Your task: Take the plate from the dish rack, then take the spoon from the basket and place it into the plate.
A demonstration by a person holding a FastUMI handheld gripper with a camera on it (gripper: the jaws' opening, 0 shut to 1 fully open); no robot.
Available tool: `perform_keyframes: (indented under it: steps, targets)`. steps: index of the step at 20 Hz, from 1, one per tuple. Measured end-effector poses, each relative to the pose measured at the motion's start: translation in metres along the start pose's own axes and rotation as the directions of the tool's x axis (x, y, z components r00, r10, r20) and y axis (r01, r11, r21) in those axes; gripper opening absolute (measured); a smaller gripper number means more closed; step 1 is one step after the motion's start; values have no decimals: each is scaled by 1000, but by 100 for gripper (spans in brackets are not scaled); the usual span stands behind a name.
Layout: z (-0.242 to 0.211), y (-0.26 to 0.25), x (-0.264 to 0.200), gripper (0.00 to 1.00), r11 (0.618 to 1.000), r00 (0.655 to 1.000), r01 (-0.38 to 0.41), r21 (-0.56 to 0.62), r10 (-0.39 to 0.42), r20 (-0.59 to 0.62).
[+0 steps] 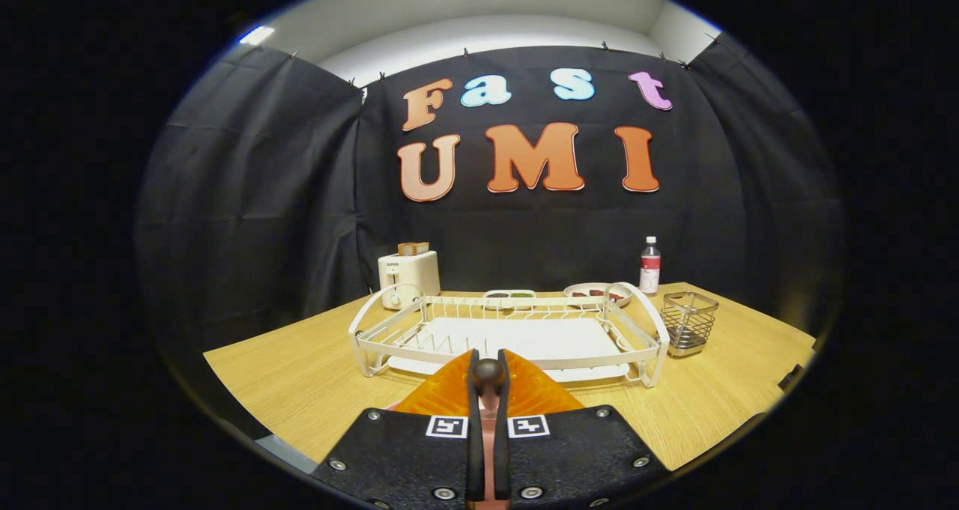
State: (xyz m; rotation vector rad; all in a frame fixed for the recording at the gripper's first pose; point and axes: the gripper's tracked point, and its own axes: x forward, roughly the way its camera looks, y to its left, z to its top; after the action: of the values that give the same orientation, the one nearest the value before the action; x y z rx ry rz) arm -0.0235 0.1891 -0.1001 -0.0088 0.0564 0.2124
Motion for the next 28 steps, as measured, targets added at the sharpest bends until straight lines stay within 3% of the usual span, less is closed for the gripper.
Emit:
perform_keyframes:
  steps: [5, 10, 13, 17, 28]
  targets:
    - [-5, 11, 11, 6, 1000, 1000, -26, 0, 26, 2]
    - [-30, 13, 12, 21, 999, 994, -47, 17, 49, -101]
    - [-33, 4, 5, 66, 999, 991, -37, 20, 39, -126]
    - [-29, -17, -3, 94, 1000, 992, -8, 11, 9, -124]
    - [22, -129, -30, 97, 993, 992, 118, -12, -118, -46]
